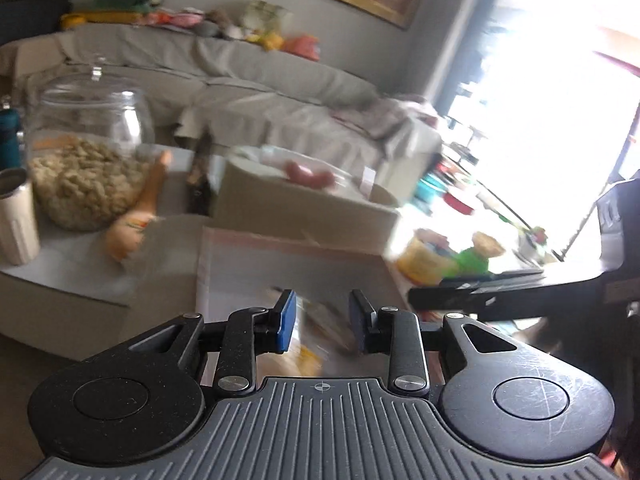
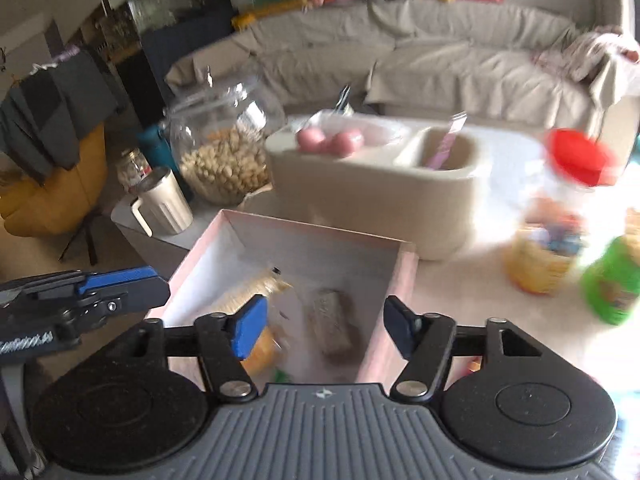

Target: Organize snacks

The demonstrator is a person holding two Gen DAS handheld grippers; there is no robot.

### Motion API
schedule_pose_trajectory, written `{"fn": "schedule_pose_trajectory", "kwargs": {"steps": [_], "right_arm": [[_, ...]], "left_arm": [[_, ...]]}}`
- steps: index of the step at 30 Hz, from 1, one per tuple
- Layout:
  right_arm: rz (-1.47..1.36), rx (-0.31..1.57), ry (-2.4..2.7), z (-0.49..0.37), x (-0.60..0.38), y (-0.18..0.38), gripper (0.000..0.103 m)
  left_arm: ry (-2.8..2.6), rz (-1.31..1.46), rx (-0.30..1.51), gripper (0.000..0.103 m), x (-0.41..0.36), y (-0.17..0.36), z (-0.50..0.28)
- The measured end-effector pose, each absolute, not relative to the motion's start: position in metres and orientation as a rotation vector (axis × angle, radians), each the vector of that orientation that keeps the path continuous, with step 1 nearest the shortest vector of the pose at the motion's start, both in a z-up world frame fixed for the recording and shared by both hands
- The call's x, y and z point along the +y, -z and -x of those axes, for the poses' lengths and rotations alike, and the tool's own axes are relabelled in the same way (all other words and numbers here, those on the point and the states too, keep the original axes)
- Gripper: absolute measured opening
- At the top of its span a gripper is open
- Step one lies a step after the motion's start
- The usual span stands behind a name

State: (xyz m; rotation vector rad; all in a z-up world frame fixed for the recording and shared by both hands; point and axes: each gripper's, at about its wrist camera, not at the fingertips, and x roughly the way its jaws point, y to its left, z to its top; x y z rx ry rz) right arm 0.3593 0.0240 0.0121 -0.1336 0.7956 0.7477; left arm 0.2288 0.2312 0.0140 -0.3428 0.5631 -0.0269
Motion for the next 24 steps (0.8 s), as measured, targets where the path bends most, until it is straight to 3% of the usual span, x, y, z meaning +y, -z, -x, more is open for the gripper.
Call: {"fn": "schedule_pose_trajectory", "kwargs": {"steps": [7,14,24], "right_arm": [[0.226,0.690,-0.466,-0.328,-0.104,-0.004,0.077],[0.103,0.696,-0.391,-0.338,-0.158,0.034,0.079],[-0.040,0.753,-0.337,-0.374,-0.174,0.094,0.079]], "left_arm": [[0.287,0.333,0.667,0.033,0.134,0.006,-0.224],[0.338,0.258,0.723,0.033,0.059,0.041,-0.247],[0.226,0.142,0.734,0.033,0.028,0.023,-0.389]]}}
